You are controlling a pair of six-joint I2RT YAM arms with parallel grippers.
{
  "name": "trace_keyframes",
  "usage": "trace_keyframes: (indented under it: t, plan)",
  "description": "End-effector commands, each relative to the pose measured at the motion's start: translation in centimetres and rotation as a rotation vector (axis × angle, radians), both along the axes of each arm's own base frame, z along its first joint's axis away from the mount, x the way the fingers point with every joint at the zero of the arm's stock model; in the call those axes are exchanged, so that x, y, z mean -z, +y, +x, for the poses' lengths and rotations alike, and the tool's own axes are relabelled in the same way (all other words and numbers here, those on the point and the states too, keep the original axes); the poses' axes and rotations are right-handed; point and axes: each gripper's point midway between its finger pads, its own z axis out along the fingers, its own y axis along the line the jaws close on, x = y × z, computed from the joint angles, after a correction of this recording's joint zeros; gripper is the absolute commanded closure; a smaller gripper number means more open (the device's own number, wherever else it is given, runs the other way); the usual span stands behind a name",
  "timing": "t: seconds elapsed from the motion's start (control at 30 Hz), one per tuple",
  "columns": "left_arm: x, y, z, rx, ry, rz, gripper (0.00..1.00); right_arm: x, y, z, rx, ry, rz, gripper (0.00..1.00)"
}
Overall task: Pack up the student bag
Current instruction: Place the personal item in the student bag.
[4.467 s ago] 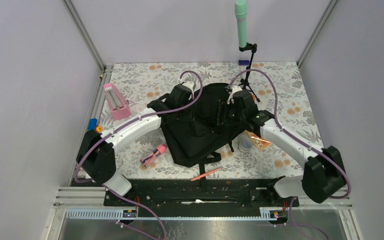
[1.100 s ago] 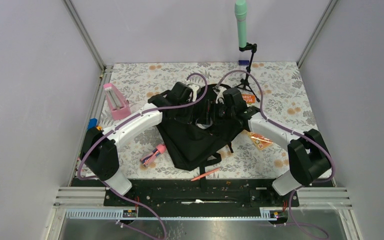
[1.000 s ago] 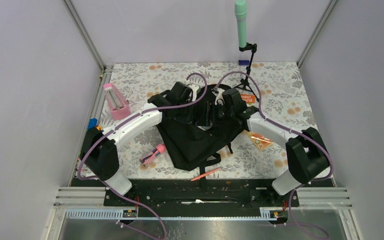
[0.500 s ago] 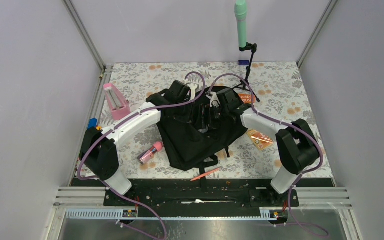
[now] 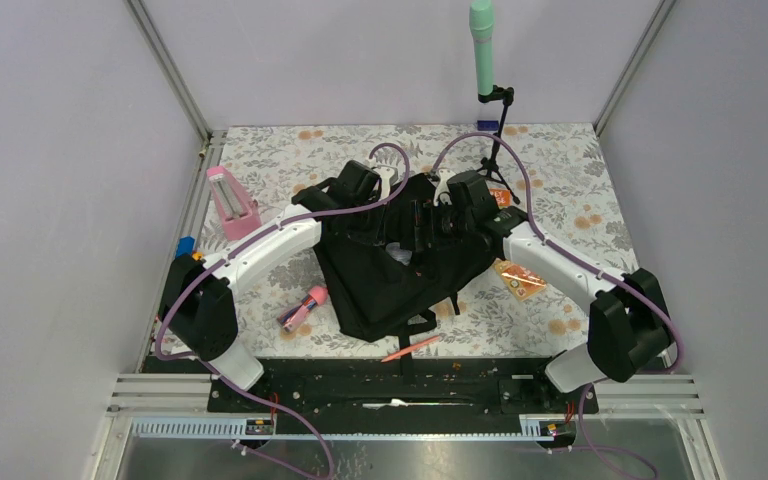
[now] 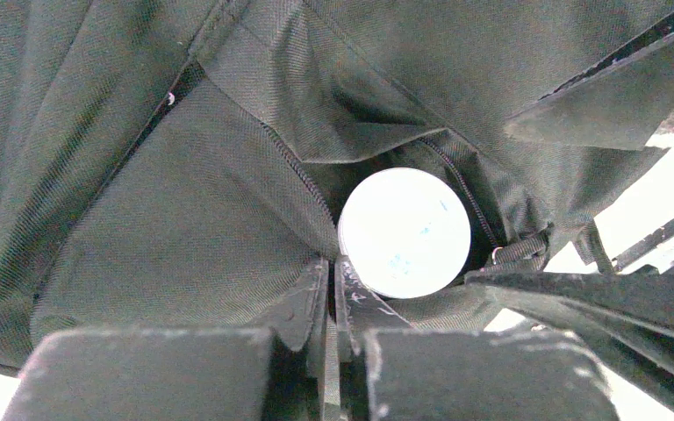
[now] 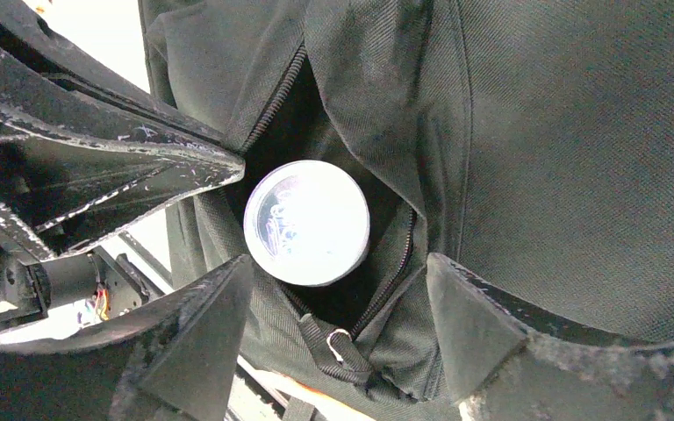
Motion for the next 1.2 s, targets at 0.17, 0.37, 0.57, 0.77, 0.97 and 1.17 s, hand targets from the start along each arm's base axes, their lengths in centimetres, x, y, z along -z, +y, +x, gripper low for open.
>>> trace_keyframes:
  t: [0.17, 0.37, 0.57, 0.77, 0.97, 1.17]
  plan:
    - [-2.5, -0.9, 0.6, 0.014, -0.055, -0.075, 1.00, 1.8, 1.3, -0.2, -0.043, -0.003, -0.054, 0.41]
    - [-2.5, -0.8, 0.6, 0.015, -0.054, -0.074, 1.00, 3.3, 3.2, -1.2, -0.073, 0.053, -0.037, 0.46]
    - [-2.3, -1.0, 0.5, 0.021, -0.046, -0.077, 1.00, 4.2, 6.9, -2.6, -0.132, 0.108, 0.050, 0.49]
    - [-2.3, -1.0, 0.4, 0.023, -0.043, -0.080, 1.00, 5.2, 8.5, -1.9, -0.147, 0.120, 0.075, 0.51]
    - [-2.6, -0.9, 0.5, 0.019, -0.053, -0.079, 1.00, 3.7, 7.4, -1.4, -0.132, 0.045, 0.044, 0.48]
    - [-2.6, -0.8, 0.6, 0.018, -0.057, -0.073, 1.00, 1.6, 4.6, -0.9, -0.050, -0.037, -0.042, 0.36]
